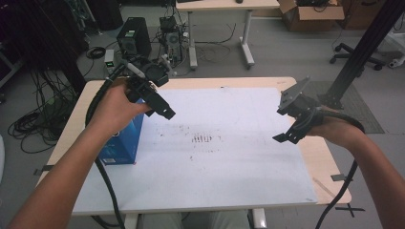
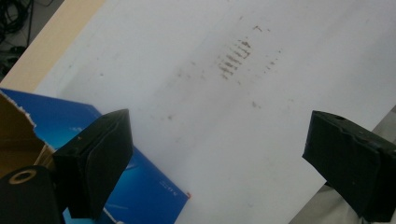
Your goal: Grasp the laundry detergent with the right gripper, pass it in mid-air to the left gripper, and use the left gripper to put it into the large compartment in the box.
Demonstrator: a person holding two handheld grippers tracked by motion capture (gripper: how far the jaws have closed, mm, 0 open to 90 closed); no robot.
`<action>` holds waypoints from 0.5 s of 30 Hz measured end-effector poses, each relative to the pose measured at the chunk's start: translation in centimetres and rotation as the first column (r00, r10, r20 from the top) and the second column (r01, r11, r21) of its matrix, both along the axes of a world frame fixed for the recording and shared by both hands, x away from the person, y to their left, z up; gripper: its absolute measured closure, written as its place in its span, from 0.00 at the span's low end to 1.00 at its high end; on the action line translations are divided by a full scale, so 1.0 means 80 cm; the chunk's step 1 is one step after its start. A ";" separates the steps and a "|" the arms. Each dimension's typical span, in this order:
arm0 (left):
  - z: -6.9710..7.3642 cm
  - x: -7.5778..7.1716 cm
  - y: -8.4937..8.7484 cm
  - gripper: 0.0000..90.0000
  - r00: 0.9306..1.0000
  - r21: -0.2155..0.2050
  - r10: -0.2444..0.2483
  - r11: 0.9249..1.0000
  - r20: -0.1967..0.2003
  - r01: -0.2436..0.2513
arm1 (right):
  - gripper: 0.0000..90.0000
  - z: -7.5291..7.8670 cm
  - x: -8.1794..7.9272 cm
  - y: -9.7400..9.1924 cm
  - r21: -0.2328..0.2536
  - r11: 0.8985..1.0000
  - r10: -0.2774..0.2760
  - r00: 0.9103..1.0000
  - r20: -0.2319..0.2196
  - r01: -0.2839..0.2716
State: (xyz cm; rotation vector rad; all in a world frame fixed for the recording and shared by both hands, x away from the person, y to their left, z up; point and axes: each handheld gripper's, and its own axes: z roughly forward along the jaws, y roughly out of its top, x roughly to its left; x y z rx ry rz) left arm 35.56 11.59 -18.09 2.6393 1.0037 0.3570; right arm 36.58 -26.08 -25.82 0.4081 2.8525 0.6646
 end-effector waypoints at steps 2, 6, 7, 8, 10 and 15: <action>-0.002 -0.001 -0.008 0.10 1.000 0.008 -0.025 1.000 -0.003 0.025 | 0.07 -0.001 0.001 0.001 -0.001 1.000 0.003 1.000 -0.002 -0.003; -0.005 -0.003 -0.021 0.10 0.998 0.019 -0.066 0.998 -0.006 0.067 | 0.07 -0.002 0.002 0.003 -0.004 1.000 0.001 1.000 -0.005 -0.001; -0.006 -0.003 -0.024 0.10 0.997 0.021 -0.081 0.997 -0.008 0.081 | 0.07 -0.002 0.003 0.004 -0.003 1.000 0.004 1.000 -0.004 -0.004; -0.006 -0.004 -0.027 0.10 0.996 0.021 -0.087 0.996 -0.009 0.087 | 0.07 -0.002 0.003 0.004 -0.003 1.000 0.003 1.000 -0.005 -0.003; -0.007 -0.003 -0.033 0.10 0.994 0.022 -0.107 0.994 -0.009 0.107 | 0.07 -0.003 0.004 0.005 -0.004 1.000 0.003 1.000 -0.006 -0.003; -0.011 -0.003 -0.047 0.10 0.988 0.028 -0.157 0.987 -0.007 0.157 | 0.07 -0.002 0.006 0.007 -0.004 1.000 0.006 1.000 -0.009 -0.006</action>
